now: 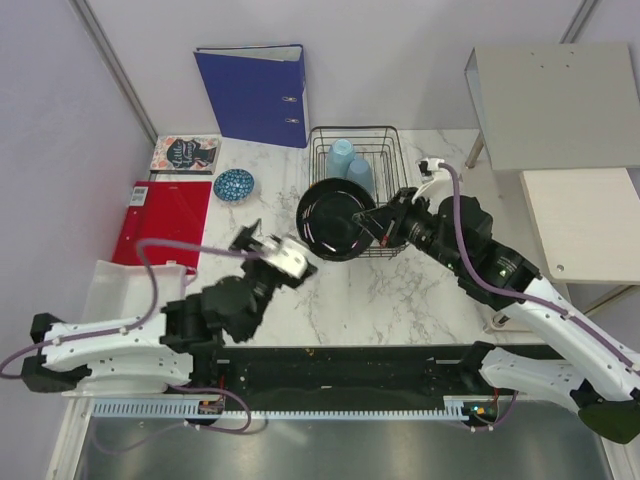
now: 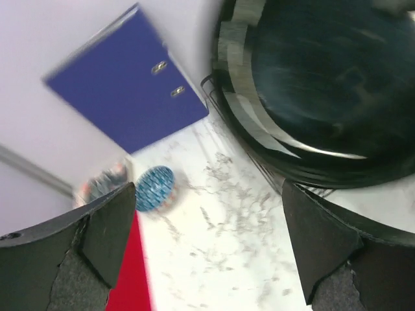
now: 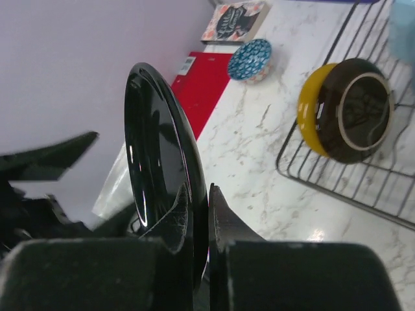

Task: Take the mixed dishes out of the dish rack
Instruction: Pick up the plate from the dish rack, then place the plate at the center of the board.

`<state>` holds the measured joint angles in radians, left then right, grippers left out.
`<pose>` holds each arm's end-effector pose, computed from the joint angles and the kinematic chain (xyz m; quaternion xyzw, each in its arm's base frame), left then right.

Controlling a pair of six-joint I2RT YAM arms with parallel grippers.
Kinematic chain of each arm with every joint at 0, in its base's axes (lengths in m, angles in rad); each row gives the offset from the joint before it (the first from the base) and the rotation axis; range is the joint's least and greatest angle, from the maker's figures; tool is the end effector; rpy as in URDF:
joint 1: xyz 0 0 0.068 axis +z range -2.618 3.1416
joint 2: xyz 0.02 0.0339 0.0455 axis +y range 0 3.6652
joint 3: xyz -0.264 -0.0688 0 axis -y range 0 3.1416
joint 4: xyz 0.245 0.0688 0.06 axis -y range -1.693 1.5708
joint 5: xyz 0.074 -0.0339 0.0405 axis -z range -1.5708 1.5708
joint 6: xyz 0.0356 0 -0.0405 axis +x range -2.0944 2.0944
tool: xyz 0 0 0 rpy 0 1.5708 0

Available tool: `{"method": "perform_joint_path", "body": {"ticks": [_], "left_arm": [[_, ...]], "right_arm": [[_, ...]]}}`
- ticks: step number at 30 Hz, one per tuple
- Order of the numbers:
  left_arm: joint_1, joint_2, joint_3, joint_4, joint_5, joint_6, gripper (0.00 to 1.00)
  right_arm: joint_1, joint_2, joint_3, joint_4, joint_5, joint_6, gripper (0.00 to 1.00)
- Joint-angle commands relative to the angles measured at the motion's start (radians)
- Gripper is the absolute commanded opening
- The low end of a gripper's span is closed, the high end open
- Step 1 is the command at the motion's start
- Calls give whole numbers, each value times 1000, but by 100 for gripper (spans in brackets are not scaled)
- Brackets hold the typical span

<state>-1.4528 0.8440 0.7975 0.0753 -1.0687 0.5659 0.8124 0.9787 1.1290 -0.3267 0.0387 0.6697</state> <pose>0.0526 -0.1782 0.3620 0.3132 0.6285 0.0557 0.7098 0.1480 0.1542 0.4093 -0.0423 0.7654 0.4224 0.4836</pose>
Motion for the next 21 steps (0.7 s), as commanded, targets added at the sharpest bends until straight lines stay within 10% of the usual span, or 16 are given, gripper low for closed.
{"method": "perform_joint_path", "body": {"ticks": [1, 21], "left_arm": [[187, -135, 176, -382, 87, -717, 99], [992, 92, 234, -559, 1130, -1337, 99]], "right_arm": [[-4, 0, -87, -22, 56, -39, 0], [-4, -38, -179, 109, 30, -32, 0]]}}
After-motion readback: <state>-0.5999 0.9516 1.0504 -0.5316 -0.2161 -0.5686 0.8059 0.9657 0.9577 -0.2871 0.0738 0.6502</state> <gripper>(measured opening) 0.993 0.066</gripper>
